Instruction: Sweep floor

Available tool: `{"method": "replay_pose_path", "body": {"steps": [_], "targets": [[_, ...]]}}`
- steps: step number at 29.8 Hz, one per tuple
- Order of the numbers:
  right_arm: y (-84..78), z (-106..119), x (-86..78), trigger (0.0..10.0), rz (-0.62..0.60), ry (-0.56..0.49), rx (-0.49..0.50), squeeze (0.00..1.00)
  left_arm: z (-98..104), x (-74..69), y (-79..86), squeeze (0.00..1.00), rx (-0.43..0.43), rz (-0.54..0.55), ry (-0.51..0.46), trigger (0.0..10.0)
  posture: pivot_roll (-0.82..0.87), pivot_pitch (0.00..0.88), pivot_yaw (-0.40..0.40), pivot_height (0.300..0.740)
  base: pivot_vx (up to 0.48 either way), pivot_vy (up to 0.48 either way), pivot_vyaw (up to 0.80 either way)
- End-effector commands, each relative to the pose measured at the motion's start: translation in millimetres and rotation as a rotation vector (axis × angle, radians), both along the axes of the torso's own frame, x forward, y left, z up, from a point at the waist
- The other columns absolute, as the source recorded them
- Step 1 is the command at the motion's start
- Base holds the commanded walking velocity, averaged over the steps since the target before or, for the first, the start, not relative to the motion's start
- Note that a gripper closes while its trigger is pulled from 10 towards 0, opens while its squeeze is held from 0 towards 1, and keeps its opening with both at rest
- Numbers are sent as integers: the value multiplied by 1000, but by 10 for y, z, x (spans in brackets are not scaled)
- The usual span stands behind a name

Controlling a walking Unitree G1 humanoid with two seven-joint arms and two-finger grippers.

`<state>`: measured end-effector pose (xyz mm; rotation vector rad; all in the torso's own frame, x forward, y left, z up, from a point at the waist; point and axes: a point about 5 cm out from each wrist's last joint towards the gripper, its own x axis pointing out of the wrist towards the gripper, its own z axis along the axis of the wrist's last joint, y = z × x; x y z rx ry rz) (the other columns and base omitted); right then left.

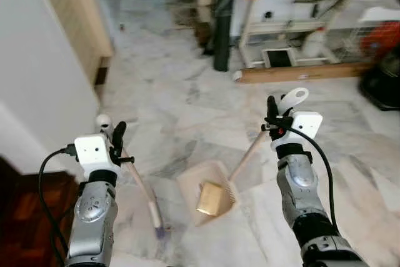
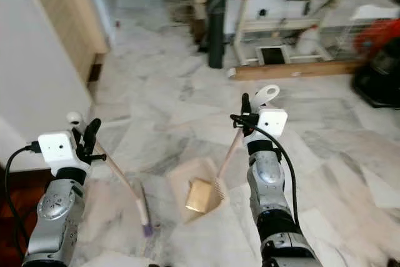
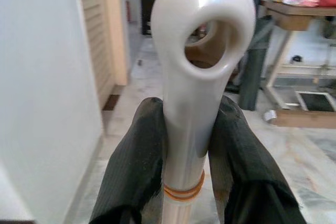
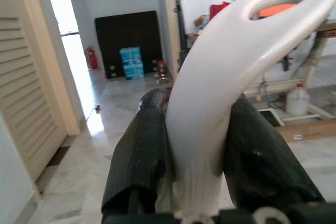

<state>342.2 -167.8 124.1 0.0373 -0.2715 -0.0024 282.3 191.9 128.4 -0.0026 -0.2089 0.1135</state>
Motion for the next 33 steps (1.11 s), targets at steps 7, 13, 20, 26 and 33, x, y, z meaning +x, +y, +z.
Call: {"method": "replay_pose_path", "body": {"steps": [7,13,20,26,33], "targets": [[-6,123,39,10000,1,-50,-13,0,90,1,10,0,1,1,-41,10000,8,68,-35,740,0,0,772],[-13,115,41,10000,1,-47,-13,0,89,2,18,0,4,3,-38,10000,8,73,-32,740,0,0,770],[-8,112,45,10000,4,-44,-13,0,87,6,26,0,3,6,-36,10000,9,76,-32,740,0,0,773],[-7,97,43,10000,8,-39,-11,0,84,5,30,0,2,9,-33,10000,12,76,-32,740,0,0,770],[-3,81,42,10000,15,-32,-4,0,80,6,36,0,1,10,-28,10000,12,78,-31,740,0,0,773]]}}
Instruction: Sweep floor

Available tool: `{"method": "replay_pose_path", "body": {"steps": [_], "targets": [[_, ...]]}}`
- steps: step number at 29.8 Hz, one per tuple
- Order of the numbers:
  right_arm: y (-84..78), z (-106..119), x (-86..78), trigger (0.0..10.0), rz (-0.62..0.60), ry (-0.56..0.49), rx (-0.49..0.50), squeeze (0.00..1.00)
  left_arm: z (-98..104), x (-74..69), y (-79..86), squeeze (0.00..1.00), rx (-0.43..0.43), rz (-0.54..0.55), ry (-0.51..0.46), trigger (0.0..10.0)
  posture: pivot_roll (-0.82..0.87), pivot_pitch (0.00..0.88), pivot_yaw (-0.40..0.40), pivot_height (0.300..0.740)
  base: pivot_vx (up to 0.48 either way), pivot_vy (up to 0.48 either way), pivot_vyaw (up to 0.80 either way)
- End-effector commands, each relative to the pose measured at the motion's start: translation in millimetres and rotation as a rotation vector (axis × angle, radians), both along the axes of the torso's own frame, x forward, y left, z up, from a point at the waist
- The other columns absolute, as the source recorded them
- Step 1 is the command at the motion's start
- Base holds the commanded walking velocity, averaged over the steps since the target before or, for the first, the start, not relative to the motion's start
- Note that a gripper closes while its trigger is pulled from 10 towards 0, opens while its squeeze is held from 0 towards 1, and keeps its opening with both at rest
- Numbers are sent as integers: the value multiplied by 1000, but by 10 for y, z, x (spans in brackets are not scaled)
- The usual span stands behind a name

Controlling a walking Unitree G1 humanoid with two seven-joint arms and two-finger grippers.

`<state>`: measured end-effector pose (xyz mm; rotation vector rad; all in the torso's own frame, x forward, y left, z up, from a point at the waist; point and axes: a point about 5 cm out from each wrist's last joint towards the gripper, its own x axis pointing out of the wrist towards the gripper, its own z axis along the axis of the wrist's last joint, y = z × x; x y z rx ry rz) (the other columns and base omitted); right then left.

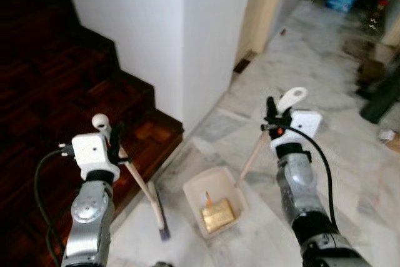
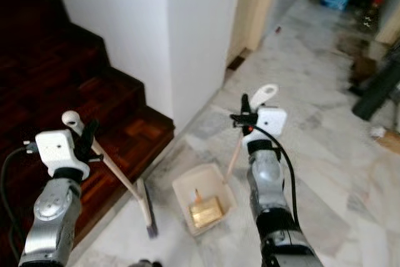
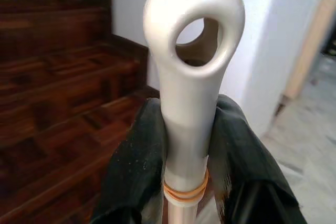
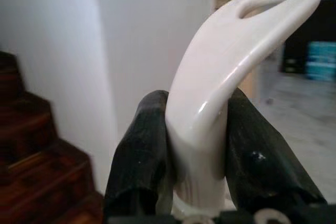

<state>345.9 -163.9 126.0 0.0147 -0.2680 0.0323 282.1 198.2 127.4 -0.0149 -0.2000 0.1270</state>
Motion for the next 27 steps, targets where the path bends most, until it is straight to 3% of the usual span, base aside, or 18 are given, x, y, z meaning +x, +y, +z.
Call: {"method": "replay_pose_path", "body": {"steps": [1,27], "targets": [[-42,62,5,10000,-15,-35,24,0,90,8,-27,0,15,-2,-35,10000,12,78,-31,740,0,0,775],[-43,41,5,10000,9,-25,14,0,63,-3,-36,0,10,-3,-23,10000,10,65,-31,740,0,0,774]]}}
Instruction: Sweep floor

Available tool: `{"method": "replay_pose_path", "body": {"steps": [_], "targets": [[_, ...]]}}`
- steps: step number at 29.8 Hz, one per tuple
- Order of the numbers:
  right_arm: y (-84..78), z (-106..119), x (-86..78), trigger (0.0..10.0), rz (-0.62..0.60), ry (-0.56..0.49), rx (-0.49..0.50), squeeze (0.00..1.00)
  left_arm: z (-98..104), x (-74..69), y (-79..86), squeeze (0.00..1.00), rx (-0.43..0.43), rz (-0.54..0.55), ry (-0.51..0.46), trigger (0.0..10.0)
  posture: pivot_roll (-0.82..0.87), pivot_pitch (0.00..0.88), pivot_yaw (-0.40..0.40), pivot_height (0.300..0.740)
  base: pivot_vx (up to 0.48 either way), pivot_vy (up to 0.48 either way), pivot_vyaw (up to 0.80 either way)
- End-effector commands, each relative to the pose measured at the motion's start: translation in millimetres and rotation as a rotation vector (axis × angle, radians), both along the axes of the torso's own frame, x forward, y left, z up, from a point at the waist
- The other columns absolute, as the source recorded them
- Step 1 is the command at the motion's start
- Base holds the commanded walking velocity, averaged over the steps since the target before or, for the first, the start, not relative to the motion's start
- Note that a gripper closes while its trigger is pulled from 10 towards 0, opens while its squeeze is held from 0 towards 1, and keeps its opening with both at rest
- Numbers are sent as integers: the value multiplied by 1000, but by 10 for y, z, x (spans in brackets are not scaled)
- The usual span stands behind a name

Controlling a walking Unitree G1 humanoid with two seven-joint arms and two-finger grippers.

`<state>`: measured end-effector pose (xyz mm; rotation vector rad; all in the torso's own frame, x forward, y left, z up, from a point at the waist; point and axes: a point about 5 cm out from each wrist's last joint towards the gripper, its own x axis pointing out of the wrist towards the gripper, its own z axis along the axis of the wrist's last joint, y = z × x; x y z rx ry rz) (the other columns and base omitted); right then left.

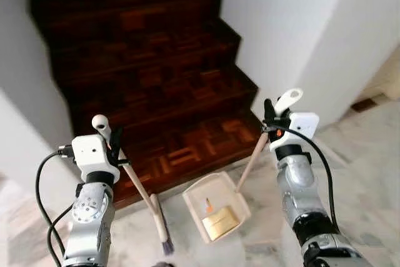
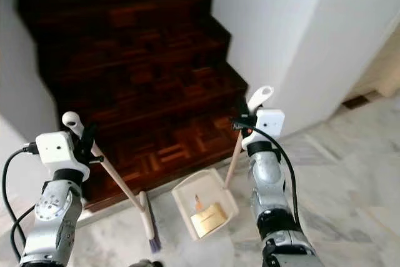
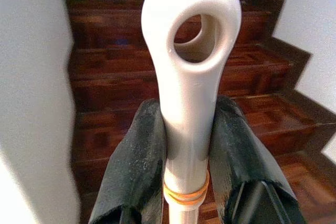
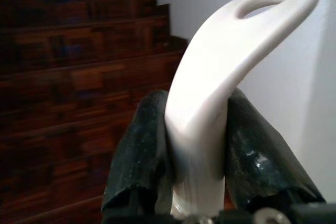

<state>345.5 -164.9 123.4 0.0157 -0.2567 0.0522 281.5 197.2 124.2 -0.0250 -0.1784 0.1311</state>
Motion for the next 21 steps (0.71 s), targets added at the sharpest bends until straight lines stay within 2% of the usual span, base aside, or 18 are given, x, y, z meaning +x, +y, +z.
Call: {"method": "replay_pose_path", "body": {"steps": [1,12,21], "targets": [[-34,67,9,10000,-10,-36,16,0,93,4,-27,0,22,-5,-44,10000,10,65,-31,740,0,0,775],[-35,54,16,10000,2,-23,19,0,92,3,-24,0,23,0,-40,10000,14,76,-34,740,0,0,756],[-24,24,26,10000,5,5,52,0,80,-12,3,0,22,9,-32,10000,8,95,-37,740,0,0,47]]}}
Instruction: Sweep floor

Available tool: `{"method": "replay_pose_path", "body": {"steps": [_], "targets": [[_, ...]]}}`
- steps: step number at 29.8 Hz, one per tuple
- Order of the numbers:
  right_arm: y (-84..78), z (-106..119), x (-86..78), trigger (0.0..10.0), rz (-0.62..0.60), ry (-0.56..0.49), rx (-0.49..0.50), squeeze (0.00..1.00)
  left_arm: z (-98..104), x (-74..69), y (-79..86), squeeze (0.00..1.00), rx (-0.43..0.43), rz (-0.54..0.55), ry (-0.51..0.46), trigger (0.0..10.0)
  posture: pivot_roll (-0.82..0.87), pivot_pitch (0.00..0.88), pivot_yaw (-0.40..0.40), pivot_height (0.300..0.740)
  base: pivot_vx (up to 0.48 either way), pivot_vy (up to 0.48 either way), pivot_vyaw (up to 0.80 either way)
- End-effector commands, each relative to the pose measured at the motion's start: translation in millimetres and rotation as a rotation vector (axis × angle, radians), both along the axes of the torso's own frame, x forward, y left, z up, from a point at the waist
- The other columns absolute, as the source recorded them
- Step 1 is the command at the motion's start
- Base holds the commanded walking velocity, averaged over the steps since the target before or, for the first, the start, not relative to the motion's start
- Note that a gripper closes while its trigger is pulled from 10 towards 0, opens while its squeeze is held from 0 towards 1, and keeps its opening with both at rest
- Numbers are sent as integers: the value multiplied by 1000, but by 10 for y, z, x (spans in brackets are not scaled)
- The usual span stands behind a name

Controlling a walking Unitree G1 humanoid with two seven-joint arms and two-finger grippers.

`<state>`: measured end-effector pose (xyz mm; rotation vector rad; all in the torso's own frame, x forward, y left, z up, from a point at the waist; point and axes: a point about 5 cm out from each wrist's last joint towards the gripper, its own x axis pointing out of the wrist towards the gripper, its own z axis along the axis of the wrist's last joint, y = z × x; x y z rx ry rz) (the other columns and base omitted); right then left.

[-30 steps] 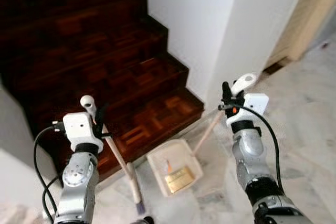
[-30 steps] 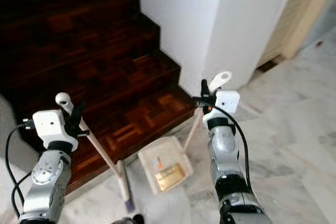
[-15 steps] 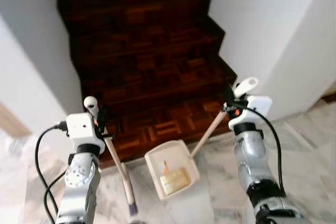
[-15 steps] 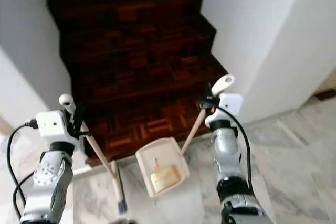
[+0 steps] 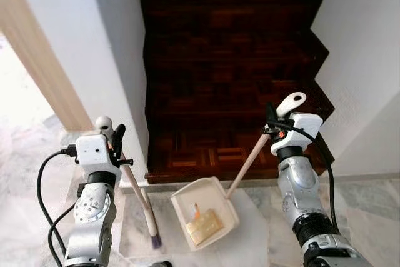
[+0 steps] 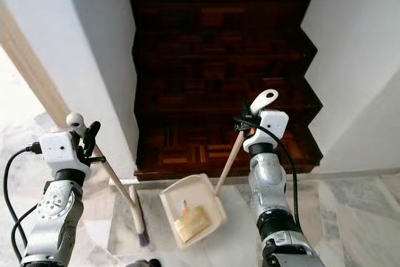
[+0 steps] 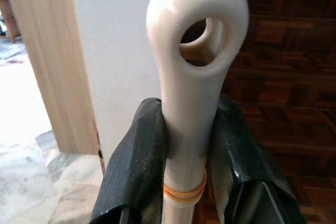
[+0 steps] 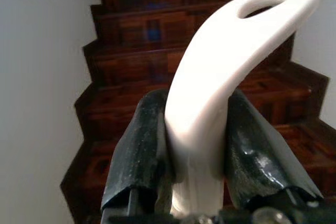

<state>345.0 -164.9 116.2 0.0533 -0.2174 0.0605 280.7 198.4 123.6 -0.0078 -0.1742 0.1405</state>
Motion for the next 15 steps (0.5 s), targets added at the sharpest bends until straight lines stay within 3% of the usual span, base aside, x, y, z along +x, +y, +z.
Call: {"method": "replay_pose_path", "body": {"steps": [1,7,10,11,15], "targets": [[-23,96,30,10000,-9,-35,17,0,87,-5,-10,0,6,-2,-38,10000,8,95,-37,740,0,0,0],[-25,62,29,10000,-10,-10,36,0,86,-7,-16,0,3,-2,-35,10000,7,105,-38,740,0,0,0],[-72,-22,45,10000,-54,65,70,0,88,-6,-27,0,2,-1,-35,10000,6,113,-44,740,0,0,0],[-111,-78,53,10000,-88,117,112,0,87,-8,-33,0,0,-1,-35,10000,6,114,-44,740,0,0,0],[-140,-95,62,10000,-107,137,177,0,86,-11,-37,0,-3,0,-36,10000,7,111,-44,740,0,0,0]]}}
